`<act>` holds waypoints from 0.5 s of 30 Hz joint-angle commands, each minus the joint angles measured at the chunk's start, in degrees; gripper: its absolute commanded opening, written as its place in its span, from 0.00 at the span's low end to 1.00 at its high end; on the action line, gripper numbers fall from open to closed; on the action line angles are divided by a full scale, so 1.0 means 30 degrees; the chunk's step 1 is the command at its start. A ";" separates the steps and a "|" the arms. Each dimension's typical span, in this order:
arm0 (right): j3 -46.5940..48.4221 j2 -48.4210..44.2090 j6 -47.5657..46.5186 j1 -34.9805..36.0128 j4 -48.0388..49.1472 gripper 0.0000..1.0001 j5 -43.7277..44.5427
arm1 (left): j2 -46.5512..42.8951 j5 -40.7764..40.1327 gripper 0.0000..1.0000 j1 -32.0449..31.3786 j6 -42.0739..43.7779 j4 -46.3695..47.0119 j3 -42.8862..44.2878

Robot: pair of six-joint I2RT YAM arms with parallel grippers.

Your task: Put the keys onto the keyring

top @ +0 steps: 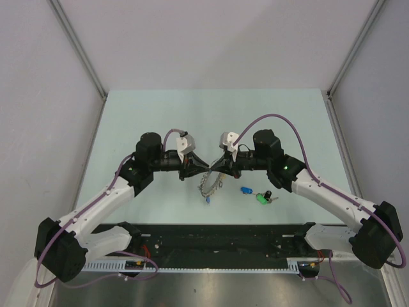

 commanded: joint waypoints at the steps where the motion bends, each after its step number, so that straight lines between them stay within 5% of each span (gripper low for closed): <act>1: 0.0425 -0.0344 -0.0055 0.0026 0.1589 0.00 -0.0774 | 0.0453 0.0820 0.17 -0.0111 0.0519 -0.1231 0.0907; 13: 0.0396 -0.0345 0.0355 -0.0061 0.1765 0.00 -0.0892 | 0.0046 0.0500 0.00 -0.0287 0.0549 -0.0736 0.0616; 15: 0.0425 -0.0462 0.0618 -0.0149 0.1765 0.10 -0.0804 | -0.0335 0.0323 0.00 -0.0287 0.0491 -0.0385 0.0381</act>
